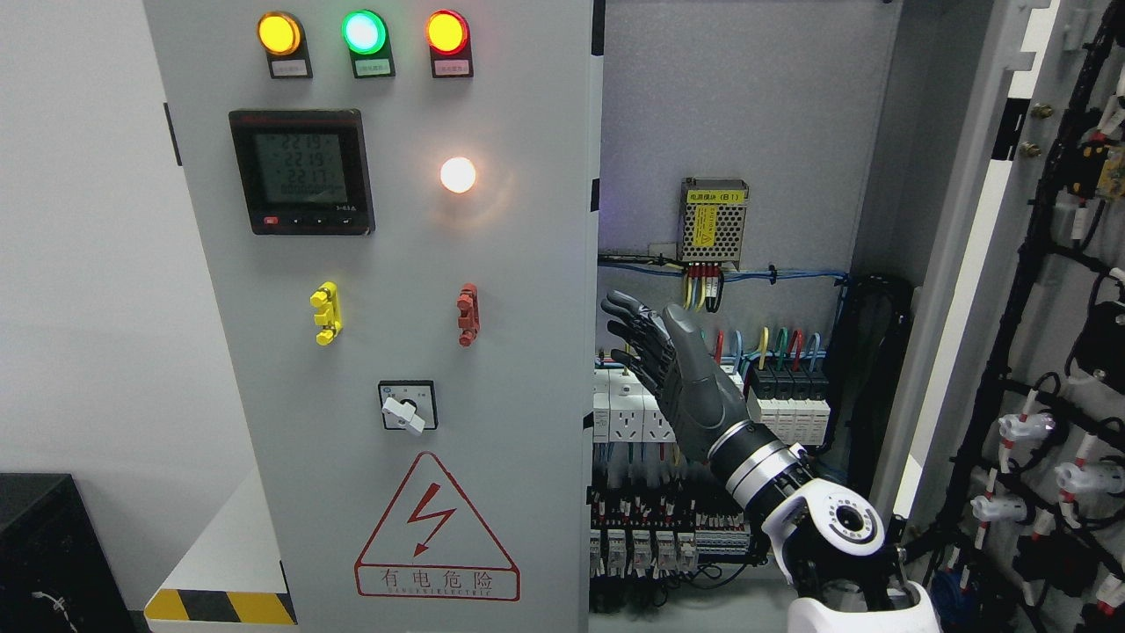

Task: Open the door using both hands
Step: 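Hook the right fingers behind the edge of the indicator-light door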

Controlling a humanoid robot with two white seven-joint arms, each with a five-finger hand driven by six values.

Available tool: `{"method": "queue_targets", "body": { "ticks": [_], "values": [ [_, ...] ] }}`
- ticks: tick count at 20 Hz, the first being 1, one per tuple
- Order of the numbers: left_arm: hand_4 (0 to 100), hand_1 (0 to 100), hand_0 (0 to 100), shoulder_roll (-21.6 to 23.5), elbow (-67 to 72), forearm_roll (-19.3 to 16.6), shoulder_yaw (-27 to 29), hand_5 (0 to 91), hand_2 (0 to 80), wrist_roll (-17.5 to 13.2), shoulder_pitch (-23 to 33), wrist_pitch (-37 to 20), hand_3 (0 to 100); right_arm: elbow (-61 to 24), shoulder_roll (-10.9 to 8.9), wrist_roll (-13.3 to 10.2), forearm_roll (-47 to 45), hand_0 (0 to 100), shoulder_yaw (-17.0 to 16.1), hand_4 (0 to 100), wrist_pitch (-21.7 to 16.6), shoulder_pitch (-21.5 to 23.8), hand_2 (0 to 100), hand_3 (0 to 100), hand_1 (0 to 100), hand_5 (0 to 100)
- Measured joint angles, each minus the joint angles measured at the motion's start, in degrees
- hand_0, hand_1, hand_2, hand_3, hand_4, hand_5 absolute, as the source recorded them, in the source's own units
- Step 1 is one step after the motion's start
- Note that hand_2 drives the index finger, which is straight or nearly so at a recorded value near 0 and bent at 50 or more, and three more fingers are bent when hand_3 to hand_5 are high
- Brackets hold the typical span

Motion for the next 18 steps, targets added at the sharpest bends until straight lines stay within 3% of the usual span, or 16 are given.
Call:
{"method": "queue_targets", "body": {
  "ticks": [9, 18],
  "values": [
    [0, 0, 0, -0.06, 0.0, 0.0, 0.0, 0.0, 0.0, 0.0, 0.0, 0.0, 0, 0.5, 0.36, 5.57, -0.05, 0, -1.21, 0, 1.95, -1.29, 0, 0, 0, 0],
    [0, 0, 0, -0.08, 0.0, 0.0, -0.01, 0.0, 0.0, 0.0, 0.0, 0.0, 0, 2.23, 0.54, 6.57, -0.07, 0, -2.44, 0, 4.41, -2.85, 0, 0, 0, 0]
  ]
}}
